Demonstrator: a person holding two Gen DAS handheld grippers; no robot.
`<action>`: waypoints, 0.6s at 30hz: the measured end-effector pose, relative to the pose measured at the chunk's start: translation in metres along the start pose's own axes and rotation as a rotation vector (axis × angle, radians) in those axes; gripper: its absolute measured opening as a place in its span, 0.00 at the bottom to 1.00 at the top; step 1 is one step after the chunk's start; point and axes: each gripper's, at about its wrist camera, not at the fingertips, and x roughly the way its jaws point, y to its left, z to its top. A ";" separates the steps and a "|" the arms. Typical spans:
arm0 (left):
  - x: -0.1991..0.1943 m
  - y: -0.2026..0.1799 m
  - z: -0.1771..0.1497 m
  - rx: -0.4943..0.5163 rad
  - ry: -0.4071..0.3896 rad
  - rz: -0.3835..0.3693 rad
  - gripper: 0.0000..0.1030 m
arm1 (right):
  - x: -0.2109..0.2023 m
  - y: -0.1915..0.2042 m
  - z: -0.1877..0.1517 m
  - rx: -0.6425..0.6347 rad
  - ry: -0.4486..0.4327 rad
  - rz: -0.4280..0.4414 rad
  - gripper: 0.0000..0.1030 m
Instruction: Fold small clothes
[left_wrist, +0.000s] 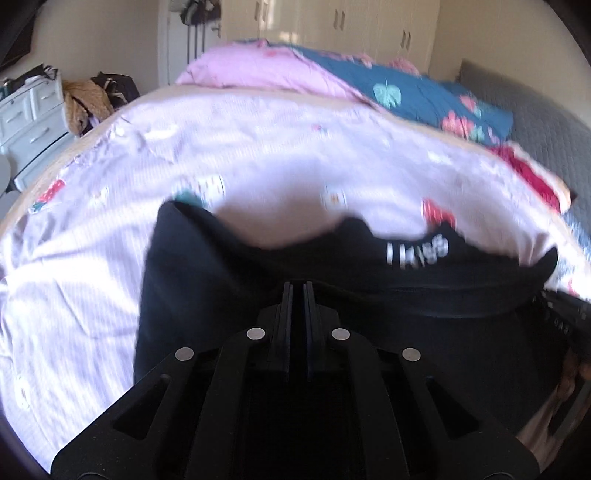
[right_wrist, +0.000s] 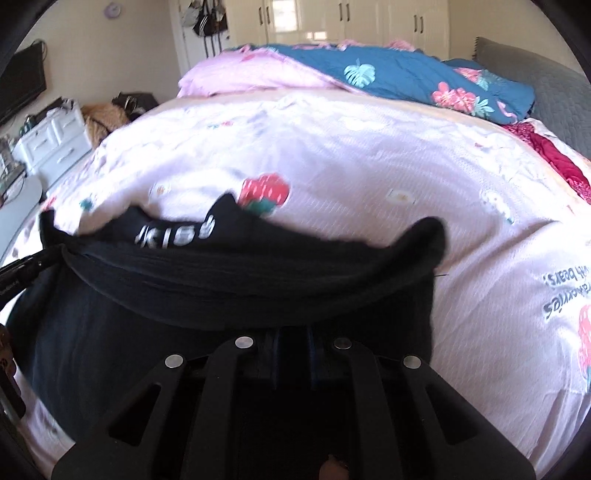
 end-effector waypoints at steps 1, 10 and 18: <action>-0.001 0.005 0.004 -0.014 -0.019 0.019 0.04 | -0.002 -0.003 0.003 0.009 -0.016 -0.003 0.09; -0.016 0.073 0.014 -0.199 -0.024 0.036 0.42 | -0.013 -0.040 0.014 0.078 -0.065 -0.095 0.53; 0.013 0.072 -0.005 -0.178 0.101 0.034 0.41 | 0.010 -0.055 0.009 0.086 0.039 -0.079 0.45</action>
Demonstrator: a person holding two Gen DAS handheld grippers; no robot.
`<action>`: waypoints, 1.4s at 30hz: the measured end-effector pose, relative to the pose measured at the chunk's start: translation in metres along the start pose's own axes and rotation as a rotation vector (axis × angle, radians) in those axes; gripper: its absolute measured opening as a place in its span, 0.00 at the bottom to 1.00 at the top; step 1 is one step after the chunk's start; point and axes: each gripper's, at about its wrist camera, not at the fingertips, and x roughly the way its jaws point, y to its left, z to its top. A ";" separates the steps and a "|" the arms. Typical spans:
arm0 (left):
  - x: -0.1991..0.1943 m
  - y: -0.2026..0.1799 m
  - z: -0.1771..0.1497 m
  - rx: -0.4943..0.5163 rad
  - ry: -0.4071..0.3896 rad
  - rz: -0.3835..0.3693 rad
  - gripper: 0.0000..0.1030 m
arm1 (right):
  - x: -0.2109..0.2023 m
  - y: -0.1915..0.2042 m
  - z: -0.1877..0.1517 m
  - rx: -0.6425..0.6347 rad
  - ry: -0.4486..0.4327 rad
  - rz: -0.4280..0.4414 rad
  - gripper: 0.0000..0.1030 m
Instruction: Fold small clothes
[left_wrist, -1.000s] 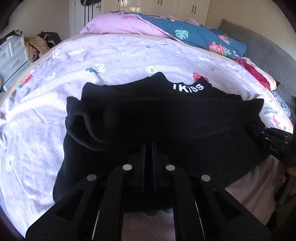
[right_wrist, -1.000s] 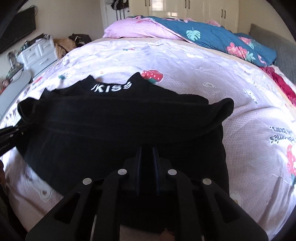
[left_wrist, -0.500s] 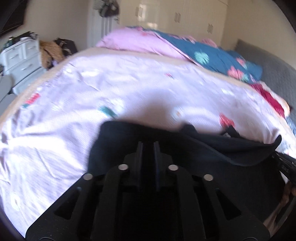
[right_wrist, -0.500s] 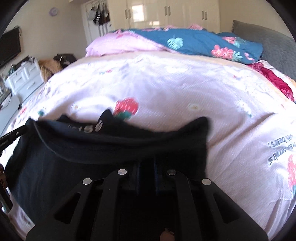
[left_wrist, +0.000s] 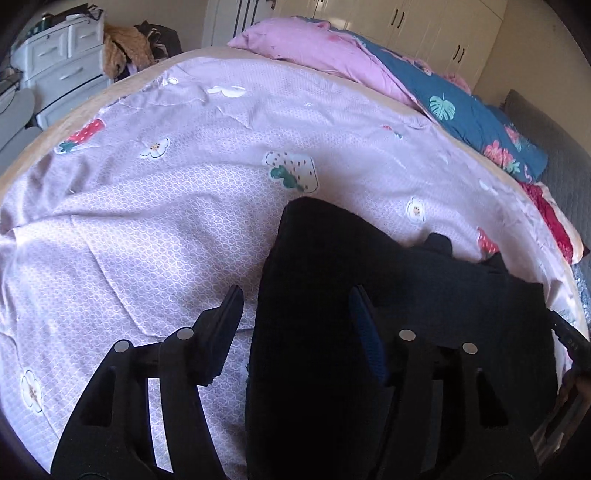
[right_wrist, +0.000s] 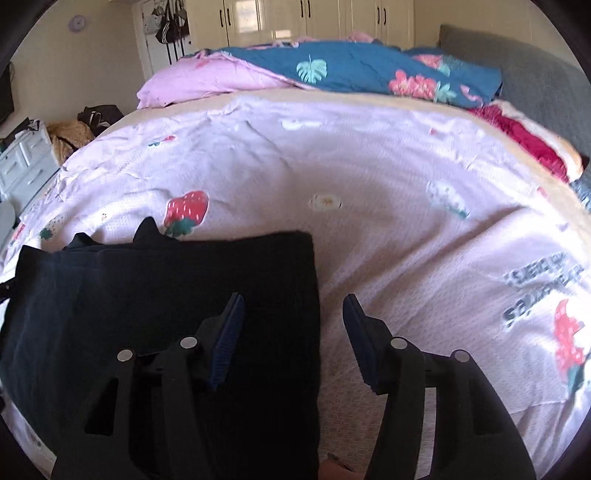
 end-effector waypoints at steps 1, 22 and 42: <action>0.001 0.000 -0.001 0.001 0.000 -0.011 0.21 | 0.001 -0.001 -0.001 0.010 0.004 0.024 0.24; -0.025 -0.002 0.013 -0.013 -0.137 -0.038 0.03 | -0.038 -0.015 0.008 0.100 -0.161 0.048 0.06; -0.052 -0.007 0.000 0.014 -0.168 -0.016 0.32 | -0.052 -0.001 -0.007 0.019 -0.154 0.014 0.37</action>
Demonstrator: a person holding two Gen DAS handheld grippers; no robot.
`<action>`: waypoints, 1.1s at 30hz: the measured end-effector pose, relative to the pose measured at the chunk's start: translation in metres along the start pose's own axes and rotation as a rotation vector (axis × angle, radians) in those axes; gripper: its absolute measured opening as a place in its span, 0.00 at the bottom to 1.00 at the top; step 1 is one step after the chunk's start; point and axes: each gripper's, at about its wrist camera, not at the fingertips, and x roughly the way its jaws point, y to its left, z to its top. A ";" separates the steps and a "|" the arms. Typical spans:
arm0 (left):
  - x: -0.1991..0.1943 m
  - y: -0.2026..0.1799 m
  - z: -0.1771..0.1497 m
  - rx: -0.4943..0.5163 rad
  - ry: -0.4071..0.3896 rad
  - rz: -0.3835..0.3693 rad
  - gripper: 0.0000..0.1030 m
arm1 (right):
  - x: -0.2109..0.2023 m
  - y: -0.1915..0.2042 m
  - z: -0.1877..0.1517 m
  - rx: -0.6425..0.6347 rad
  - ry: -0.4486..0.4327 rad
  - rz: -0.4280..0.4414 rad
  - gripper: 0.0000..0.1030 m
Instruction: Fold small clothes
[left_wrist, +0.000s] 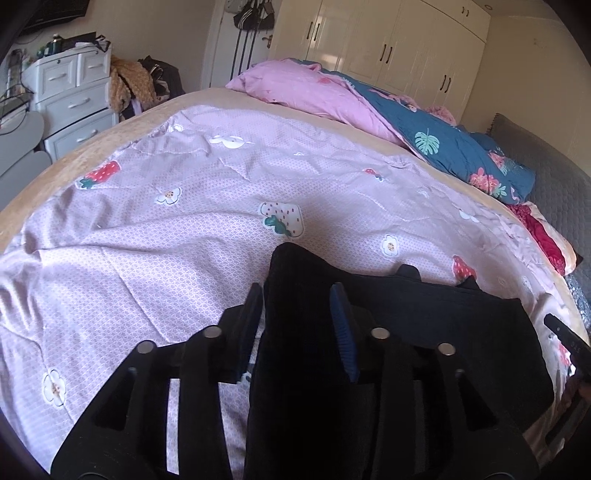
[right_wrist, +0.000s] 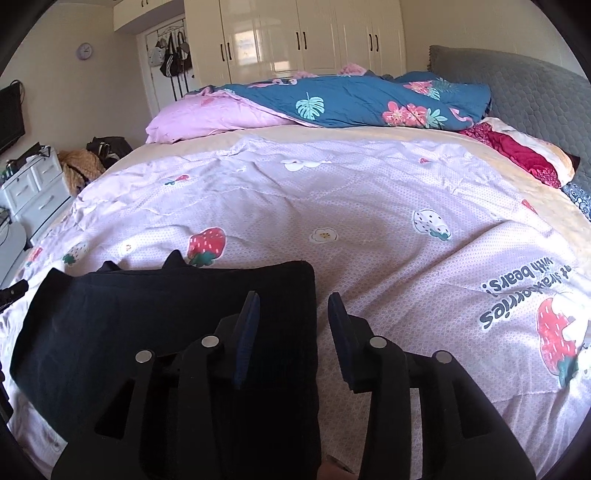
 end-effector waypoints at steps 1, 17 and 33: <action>-0.004 -0.002 -0.002 0.007 -0.002 -0.003 0.35 | -0.004 0.000 -0.001 0.000 -0.004 0.002 0.37; -0.044 -0.032 -0.039 0.083 0.024 -0.063 0.71 | -0.040 0.005 -0.036 -0.024 0.045 0.029 0.50; -0.046 -0.054 -0.079 0.185 0.108 -0.037 0.76 | -0.051 0.024 -0.067 -0.073 0.117 0.126 0.50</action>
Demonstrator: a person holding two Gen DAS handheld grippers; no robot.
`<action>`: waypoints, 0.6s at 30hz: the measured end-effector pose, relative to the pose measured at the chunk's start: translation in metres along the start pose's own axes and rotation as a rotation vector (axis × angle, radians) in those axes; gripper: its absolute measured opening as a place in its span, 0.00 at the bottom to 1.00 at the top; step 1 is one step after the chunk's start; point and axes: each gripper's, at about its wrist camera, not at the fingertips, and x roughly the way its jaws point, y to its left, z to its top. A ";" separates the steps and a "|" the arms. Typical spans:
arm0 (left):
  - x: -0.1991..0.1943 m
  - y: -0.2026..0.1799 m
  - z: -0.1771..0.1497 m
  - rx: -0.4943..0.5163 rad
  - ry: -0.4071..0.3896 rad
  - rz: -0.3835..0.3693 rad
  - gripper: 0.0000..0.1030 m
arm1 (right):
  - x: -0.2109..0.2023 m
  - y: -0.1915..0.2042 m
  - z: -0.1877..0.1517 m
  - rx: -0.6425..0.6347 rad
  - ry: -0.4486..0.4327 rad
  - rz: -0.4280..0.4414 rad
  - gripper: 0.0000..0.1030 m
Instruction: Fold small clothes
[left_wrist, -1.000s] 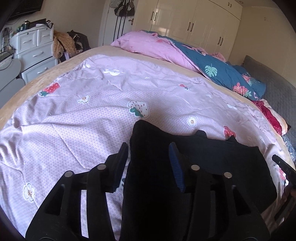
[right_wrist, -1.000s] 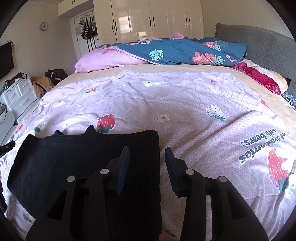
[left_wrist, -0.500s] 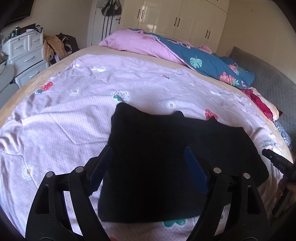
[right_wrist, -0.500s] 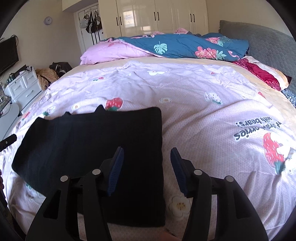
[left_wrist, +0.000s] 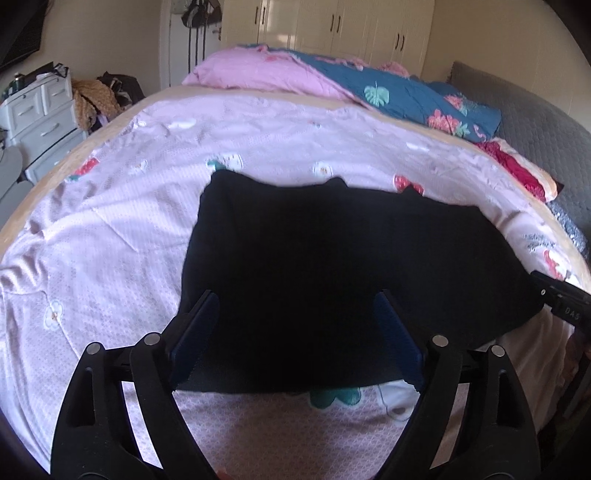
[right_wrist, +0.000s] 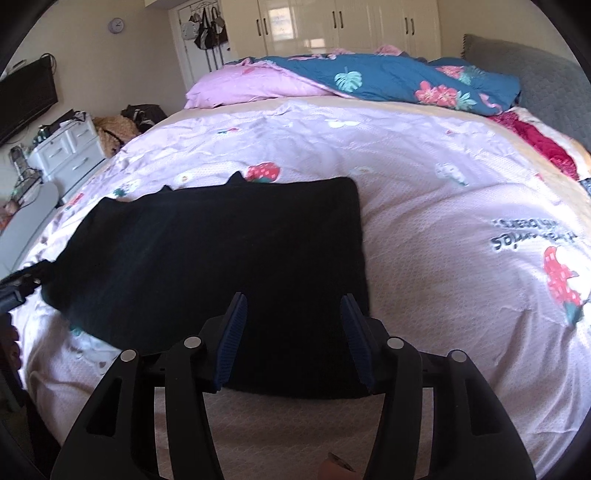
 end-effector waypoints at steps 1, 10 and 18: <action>0.003 0.000 -0.003 0.001 0.018 0.000 0.76 | 0.000 0.001 -0.001 -0.005 0.003 -0.001 0.50; 0.010 0.003 -0.020 -0.006 0.053 0.013 0.76 | 0.012 -0.001 -0.014 0.024 0.102 -0.014 0.50; 0.006 0.003 -0.026 -0.011 0.051 0.014 0.76 | 0.011 0.001 -0.022 0.013 0.106 -0.043 0.50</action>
